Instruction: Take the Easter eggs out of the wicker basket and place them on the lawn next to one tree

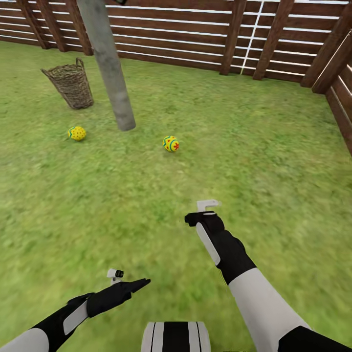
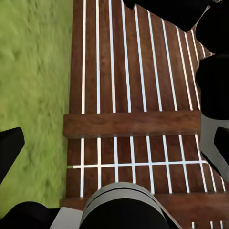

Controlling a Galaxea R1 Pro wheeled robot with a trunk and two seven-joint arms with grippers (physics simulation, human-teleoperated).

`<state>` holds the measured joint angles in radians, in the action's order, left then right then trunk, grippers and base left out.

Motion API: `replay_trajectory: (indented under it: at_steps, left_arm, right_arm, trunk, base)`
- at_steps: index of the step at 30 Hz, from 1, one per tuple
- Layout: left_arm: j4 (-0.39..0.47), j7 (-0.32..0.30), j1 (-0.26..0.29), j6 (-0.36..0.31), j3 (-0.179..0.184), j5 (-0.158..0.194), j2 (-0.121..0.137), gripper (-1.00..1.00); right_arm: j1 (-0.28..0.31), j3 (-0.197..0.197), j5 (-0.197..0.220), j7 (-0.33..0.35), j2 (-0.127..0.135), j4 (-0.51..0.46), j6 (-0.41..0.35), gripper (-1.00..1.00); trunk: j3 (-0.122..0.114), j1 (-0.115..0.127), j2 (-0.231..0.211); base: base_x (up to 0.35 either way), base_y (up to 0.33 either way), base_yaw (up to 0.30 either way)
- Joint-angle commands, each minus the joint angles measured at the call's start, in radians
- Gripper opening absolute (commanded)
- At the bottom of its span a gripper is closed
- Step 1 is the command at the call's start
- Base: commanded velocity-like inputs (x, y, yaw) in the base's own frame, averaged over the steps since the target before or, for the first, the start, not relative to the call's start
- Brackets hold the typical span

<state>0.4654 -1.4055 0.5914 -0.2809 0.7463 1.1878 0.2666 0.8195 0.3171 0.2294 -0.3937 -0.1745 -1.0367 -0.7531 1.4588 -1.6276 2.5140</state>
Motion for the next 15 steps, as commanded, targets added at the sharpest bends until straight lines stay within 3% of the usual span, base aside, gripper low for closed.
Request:
replay_trajectory:
  at_steps: [1,7,15]
  left_arm:
    - [0.001,-0.003,0.001,-0.011,0.007,0.009,0.002,1.0]
    - [0.001,-0.003,0.001,-0.011,0.007,0.009,0.002,1.0]
    - [-0.004,-0.001,0.001,-0.009,0.007,0.009,0.002,1.0]
  right_arm:
    - [-0.001,0.002,0.01,-0.01,0.0,0.0,-0.002,1.0]
    - [-0.003,0.002,0.01,-0.01,0.0,0.0,-0.002,1.0]
    - [-0.006,0.002,0.01,-0.01,0.0,0.0,-0.002,1.0]
  trunk:
    - [-0.001,0.0,0.0]
    - [-0.009,0.0,0.0]
    - [-0.02,0.0,0.0]
  base:
    - [0.0,-0.206,-0.218]
    - [0.0,-0.171,-0.218]
    - [0.0,-0.014,-0.218]
